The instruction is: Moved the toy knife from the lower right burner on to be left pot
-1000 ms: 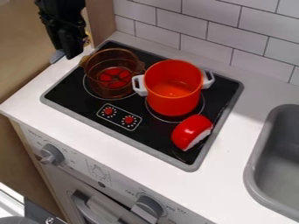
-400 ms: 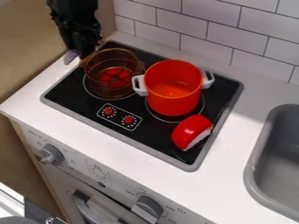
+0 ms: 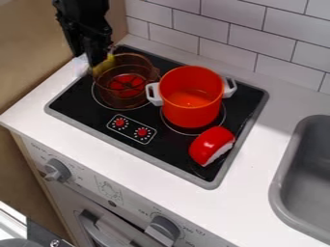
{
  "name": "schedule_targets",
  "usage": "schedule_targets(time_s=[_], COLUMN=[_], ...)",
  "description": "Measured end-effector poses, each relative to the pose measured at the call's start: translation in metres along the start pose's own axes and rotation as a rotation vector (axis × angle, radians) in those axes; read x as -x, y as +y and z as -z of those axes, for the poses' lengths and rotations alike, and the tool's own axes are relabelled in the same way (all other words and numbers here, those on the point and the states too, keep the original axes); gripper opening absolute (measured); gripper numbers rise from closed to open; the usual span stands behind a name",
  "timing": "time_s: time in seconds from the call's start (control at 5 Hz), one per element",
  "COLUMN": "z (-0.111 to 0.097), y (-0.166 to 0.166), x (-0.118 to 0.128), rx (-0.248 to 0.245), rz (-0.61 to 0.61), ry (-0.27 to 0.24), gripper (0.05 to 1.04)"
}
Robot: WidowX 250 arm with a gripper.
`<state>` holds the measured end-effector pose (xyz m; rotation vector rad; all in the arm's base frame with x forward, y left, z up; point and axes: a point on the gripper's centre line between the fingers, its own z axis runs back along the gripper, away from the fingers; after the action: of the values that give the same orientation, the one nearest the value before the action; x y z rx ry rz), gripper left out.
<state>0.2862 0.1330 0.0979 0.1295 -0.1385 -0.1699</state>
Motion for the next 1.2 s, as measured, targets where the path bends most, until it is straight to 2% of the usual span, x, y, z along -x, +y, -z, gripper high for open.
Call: schedule_targets(time_s=[0.2,0.4,0.8,1.0,1.2], z=[0.001,0.003,0.0,0.001,-0.008], y=[0.002,0.002,0.0,-0.003,-0.015], x=[0.0,0.001,0.006,0.011,0.016], rx=[0.0,0.011,0.044,0.053,0.048], rz=[0.004,0.004,0.003,-0.035,-0.065], ry=[-0.007,-0.001,0.033,0.064,0.071], gripper=[0.914,1.0,1.0,1.0,1.0])
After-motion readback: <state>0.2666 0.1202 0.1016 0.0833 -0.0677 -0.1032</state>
